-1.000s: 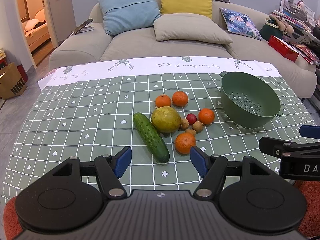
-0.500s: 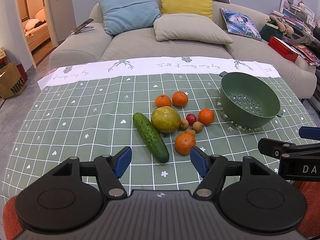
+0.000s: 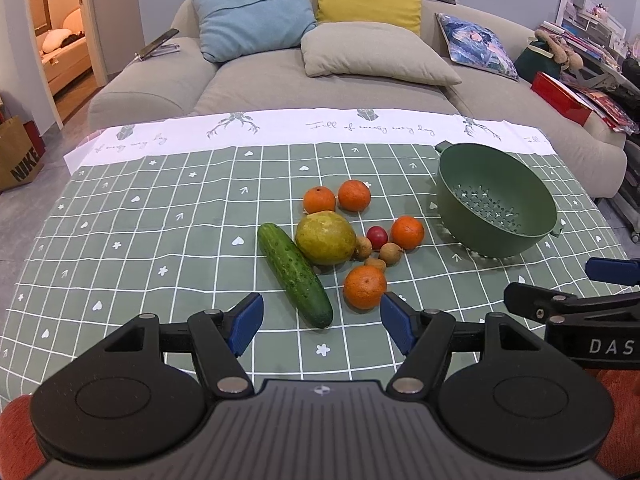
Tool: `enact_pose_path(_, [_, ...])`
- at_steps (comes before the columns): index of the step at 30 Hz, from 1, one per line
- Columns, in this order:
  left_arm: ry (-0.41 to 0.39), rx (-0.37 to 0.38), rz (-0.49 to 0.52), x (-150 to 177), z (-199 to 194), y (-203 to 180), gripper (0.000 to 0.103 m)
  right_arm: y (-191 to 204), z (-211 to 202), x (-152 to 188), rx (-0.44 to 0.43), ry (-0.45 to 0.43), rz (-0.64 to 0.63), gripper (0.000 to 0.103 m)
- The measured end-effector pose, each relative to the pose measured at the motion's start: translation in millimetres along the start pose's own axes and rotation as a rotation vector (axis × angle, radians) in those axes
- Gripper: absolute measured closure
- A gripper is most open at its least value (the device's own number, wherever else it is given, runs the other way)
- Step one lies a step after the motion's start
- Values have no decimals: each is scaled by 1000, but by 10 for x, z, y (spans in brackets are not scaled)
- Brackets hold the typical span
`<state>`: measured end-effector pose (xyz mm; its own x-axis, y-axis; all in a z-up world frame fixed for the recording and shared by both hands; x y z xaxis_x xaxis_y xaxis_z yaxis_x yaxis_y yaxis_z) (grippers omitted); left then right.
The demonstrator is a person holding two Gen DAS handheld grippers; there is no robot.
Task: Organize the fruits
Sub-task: 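Grasp the cucumber with the left tool while the right tool grasps the yellow pear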
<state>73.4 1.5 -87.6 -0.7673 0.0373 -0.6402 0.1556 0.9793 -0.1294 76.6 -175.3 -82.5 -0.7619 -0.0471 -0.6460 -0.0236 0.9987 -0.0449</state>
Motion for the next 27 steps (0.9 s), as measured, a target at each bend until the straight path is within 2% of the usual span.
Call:
enact_pose_path(6, [37,31,-29,-45,182,98,28,84,186,-32,-55,-22,-32,5])
enact_pose_path(10, [86,35,-105,-32,366,252,43,161,369,-67,-77,-18,-75,5])
enact_pose_path(13, [109,50,-166,-44,520,356,49,233,519,-97,-114,2,-82,18])
enact_pose_path(16, [115,56,-202,-93,653,442,49,325,684,-153,-149,20,-95,27])
enact_pose_path(21, [161,58,-228,-180,941,527,49,507,915,-210,-225,49,-138,48])
enact_pose_path(27, [245,48,-239,-168,1280,618,49,741,1161,-320,-290,53,-242,50])
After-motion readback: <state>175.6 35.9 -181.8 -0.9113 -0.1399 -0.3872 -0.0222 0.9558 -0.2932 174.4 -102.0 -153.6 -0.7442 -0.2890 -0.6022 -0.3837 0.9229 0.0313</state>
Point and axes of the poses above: each gripper's, at about its wrist camera, not at the fingertips, and z roughly the way its jaws point, y to its left, x to its underside, the point moved 10 cm from there along z, roughly the way its jaws point, and after that the axes turned 8 degrees about x, right-handed, at the moved point
